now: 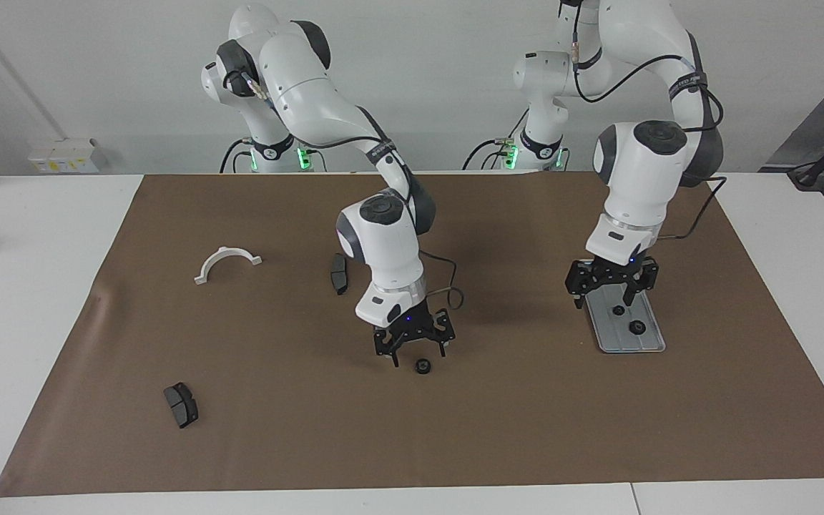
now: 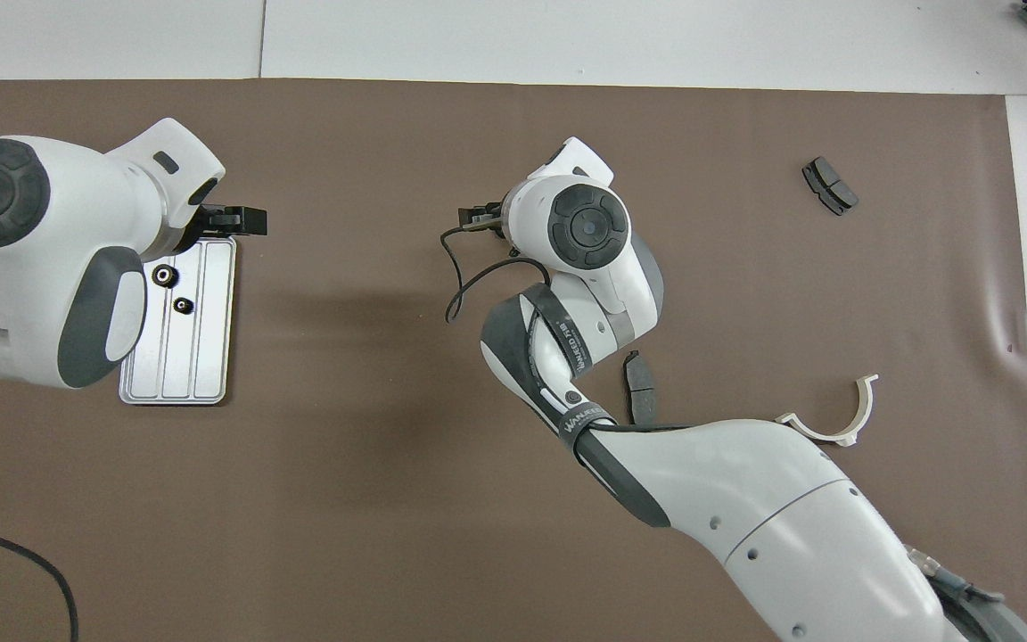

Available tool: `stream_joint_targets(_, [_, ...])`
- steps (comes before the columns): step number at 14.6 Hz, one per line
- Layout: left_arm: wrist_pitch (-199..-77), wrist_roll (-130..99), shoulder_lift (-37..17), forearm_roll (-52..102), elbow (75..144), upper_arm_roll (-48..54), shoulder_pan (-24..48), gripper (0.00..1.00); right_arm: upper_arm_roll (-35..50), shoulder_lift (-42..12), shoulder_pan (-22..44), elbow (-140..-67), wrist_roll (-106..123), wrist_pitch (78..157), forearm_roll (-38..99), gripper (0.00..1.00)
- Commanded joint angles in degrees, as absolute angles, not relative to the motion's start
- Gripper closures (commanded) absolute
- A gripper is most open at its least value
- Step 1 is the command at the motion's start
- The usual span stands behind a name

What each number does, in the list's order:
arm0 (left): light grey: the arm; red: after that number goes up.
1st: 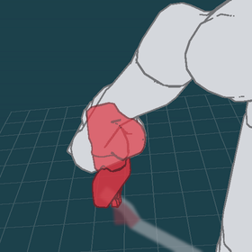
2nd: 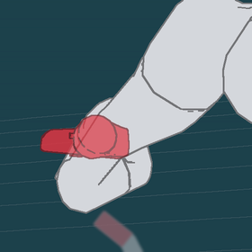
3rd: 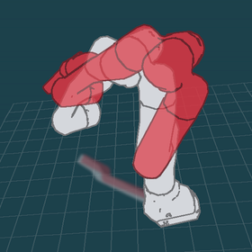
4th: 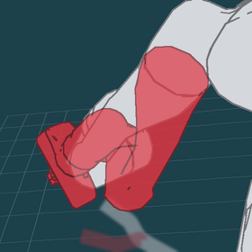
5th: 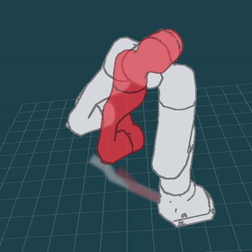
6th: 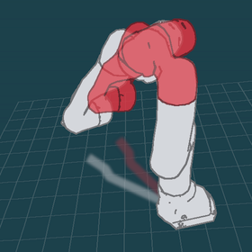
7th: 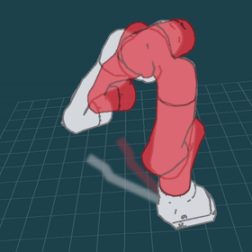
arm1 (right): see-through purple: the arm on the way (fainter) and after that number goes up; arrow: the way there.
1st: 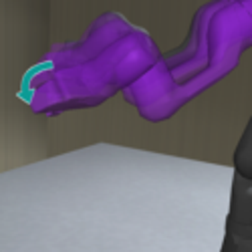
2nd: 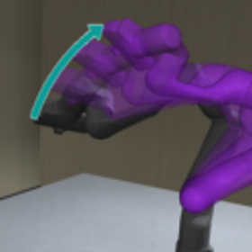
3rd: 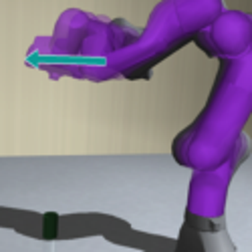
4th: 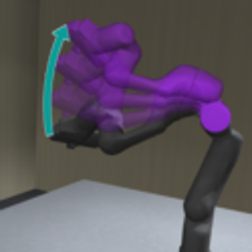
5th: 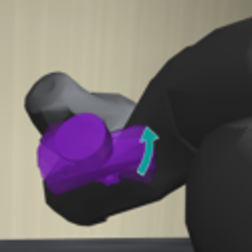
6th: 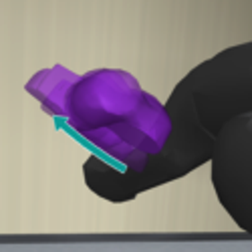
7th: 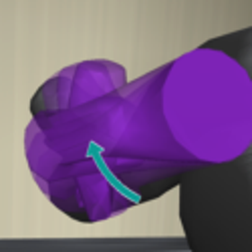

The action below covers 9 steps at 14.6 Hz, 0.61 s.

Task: Place bearing gear from tray to pile
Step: 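Take the bearing with the right gripper while the left gripper returns to the tray, then grasp a second bearing in the tray with the left gripper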

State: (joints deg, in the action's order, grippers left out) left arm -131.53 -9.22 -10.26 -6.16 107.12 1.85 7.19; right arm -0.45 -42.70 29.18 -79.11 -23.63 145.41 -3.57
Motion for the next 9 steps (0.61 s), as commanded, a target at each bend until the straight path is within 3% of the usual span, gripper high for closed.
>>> stream_joint_targets(1, [-131.57, -3.19, -9.40, -5.10, 108.81, 2.46, 3.27, 0.00, -0.44, -44.90, 29.44, -76.91, -24.35, 146.07, -7.64, 0.00])
stream_joint_targets(5, [-135.16, -1.67, -12.56, -1.23, 108.63, 2.37, -1.13, 0.00, -0.44, -45.26, 29.53, -77.87, -24.17, 147.39, -9.23, 0.00])
stream_joint_targets(6, [-136.13, -1.58, -13.61, -1.23, 108.63, 2.37, -1.58, 0.00, -0.44, -45.26, 29.53, -77.87, -24.17, 146.78, -9.32, 0.05])
stream_joint_targets(7, [-136.75, -1.58, -14.58, -1.23, 108.63, 2.37, -2.80, 0.00, -0.44, -45.18, 29.62, -78.05, -24.17, 146.78, -9.40, 0.17])
stream_joint_targets(9, [-138.16, -1.58, -16.51, -1.23, 108.63, 2.37, -3.51, 0.00, -0.53, -45.26, 30.67, -78.31, -24.17, 146.95, -9.49, 0.26])
